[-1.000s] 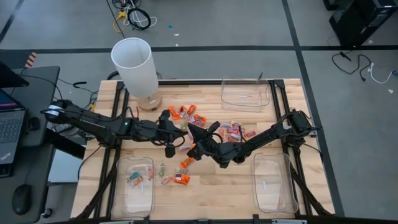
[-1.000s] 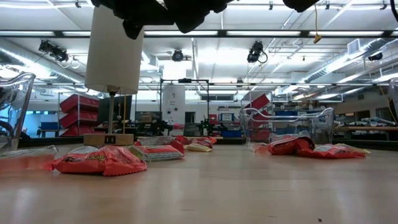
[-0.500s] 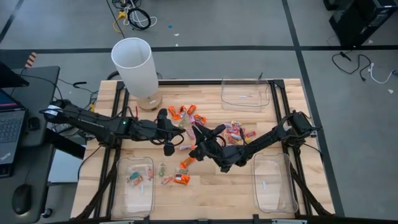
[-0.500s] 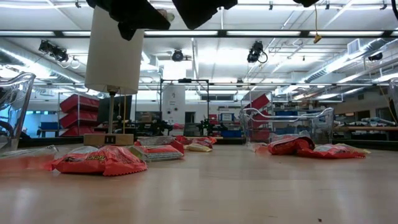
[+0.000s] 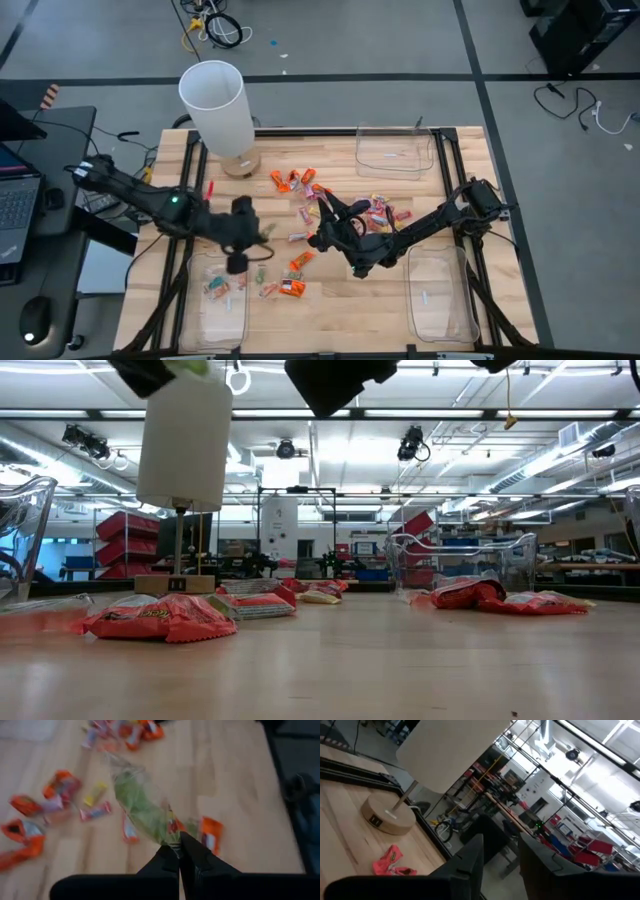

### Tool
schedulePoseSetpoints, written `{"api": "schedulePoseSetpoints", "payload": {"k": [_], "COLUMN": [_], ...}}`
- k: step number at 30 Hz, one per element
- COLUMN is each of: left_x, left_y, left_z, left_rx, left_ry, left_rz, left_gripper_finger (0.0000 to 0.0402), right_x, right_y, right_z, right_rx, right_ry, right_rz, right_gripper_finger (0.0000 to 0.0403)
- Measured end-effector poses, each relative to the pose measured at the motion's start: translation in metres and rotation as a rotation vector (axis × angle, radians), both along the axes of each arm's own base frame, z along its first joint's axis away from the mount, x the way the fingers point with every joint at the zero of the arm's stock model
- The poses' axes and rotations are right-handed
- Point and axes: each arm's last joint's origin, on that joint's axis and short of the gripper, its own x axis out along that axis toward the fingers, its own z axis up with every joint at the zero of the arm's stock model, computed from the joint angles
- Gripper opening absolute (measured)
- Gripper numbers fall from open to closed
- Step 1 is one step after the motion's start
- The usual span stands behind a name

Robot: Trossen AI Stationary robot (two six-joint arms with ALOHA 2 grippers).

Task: Sort candy
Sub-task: Put the green gummy into the bottom left transparent bin

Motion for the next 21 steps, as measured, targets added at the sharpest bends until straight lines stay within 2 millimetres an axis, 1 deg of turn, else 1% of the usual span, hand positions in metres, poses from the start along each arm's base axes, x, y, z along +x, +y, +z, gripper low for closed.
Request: {"api": "schedulePoseSetpoints", "payload": {"k": [4,10,15,21], "left_x": [-0.016,-0.042,-0.057,-0.068], "left_y": [-0.011,-0.019,-0.028,-0.040], "left_z": [0.014,0.032,0.032,0.030], "left_rx": [-0.033,-0.109,-0.162,-0.259], "left_ry": [0.073,0.226,0.357,0.461], "left_rz": [-0.021,-0.017,-0.117,-0.136], "left_gripper_finger": [0.0000,0.0000,0.0000,0.0000], "right_x": [0.001,0.001,0.002,0.004], "right_y": [-0.003,-0.006,-0.010,-0.018], "right_z": [0.001,0.001,0.001,0.001], "right_rx": [0.000,-0.002,-0.002,-0.002], "right_ry": [-0.004,-0.002,-0.004,-0.004], "right_rz": [-0.008,-0.016,-0.026,-0.045], "right_gripper_finger": [0.0109,0.0108,0.0109,0.0107]}}
